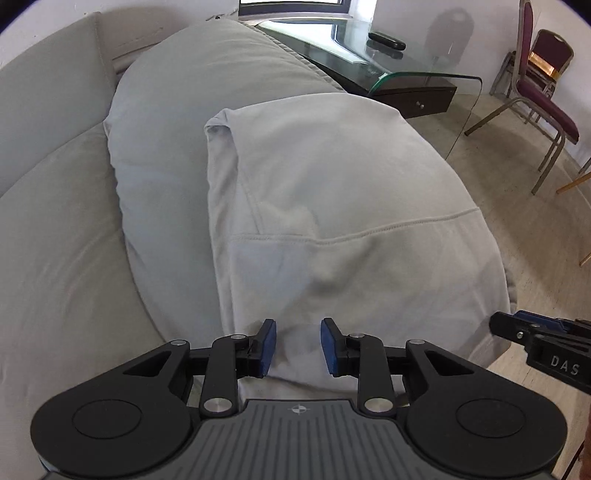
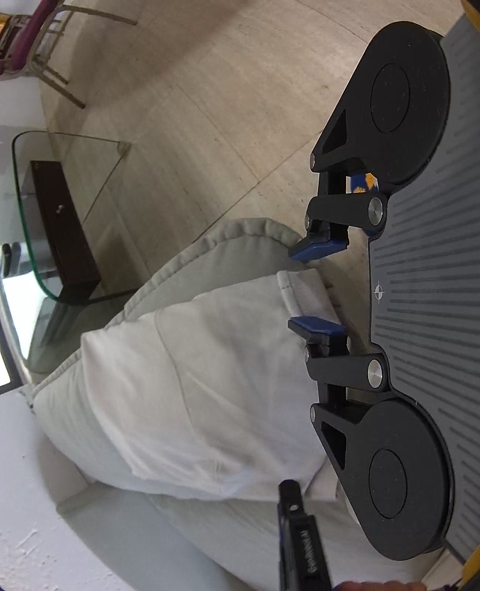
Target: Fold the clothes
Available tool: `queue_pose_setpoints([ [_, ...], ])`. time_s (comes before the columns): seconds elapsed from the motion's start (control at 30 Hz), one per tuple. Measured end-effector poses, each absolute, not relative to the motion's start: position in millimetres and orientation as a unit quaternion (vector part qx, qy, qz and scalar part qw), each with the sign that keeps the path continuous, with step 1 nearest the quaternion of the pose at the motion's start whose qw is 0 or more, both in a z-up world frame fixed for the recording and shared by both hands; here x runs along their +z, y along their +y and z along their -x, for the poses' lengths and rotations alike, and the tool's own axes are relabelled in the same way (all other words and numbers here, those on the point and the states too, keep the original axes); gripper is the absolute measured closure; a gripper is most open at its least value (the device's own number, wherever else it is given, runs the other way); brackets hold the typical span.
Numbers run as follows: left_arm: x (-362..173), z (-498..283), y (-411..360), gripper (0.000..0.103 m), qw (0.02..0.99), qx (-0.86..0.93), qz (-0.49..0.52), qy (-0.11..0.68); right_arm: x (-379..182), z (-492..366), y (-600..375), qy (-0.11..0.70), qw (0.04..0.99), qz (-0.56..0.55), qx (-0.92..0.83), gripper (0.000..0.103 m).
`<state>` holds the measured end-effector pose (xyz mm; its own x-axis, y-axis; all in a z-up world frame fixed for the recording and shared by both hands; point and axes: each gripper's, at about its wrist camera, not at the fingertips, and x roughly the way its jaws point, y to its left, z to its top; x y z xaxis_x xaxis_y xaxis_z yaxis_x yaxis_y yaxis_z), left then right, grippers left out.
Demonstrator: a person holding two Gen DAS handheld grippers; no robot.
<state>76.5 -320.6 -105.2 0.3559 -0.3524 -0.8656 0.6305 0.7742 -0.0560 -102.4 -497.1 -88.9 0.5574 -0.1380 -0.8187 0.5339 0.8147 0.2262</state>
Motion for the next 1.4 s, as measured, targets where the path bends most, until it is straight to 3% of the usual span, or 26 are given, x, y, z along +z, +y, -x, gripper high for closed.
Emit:
queue_pose_setpoints([
  [0.07, -93.9, -66.9, -312.0, 0.075, 0.815, -0.299, -0.149, 0.473, -60.5, 108.5, -490.9, 0.403, 0.864, -0.242, -0.183, 0.056],
  [0.1, -88.2, -62.1, -307.7, 0.072, 0.818, -0.296, -0.150, 0.470, -44.6, 111.0, -487.7, 0.390, 0.870, -0.248, -0.174, 0.049],
  [0.27, -46.4, -40.4, -286.8, 0.059, 0.839, -0.287, -0.144, 0.440, 28.5, 123.9, -462.8, 0.362, 0.890, -0.242, -0.132, 0.035],
  [0.37, -15.5, -25.7, -271.4, 0.046, 0.852, -0.283, -0.129, 0.422, 64.7, 134.1, -446.6, 0.358, 0.899, -0.224, -0.111, 0.031],
  [0.4, -7.1, -21.7, -266.3, 0.035, 0.854, -0.281, -0.124, 0.420, 74.2, 138.8, -442.0, 0.356, 0.902, -0.218, -0.107, 0.029],
  [0.43, 2.6, -16.1, -260.9, 0.031, 0.855, -0.279, -0.121, 0.419, 83.0, 144.5, -437.3, 0.353, 0.905, -0.212, -0.104, 0.029],
  [0.73, 55.3, 25.0, -229.4, 0.011, 0.868, -0.272, -0.100, 0.403, 120.7, 182.1, -414.4, 0.335, 0.914, -0.205, -0.100, 0.020],
  [0.97, 55.9, 47.8, -223.4, 0.002, 0.863, -0.278, -0.085, 0.414, 113.5, 196.3, -406.9, 0.341, 0.914, -0.186, -0.118, 0.015],
  [1.4, 49.0, 71.3, -224.6, 0.002, 0.859, -0.280, -0.074, 0.423, 100.4, 196.9, -401.5, 0.369, 0.907, -0.155, -0.130, 0.015],
])
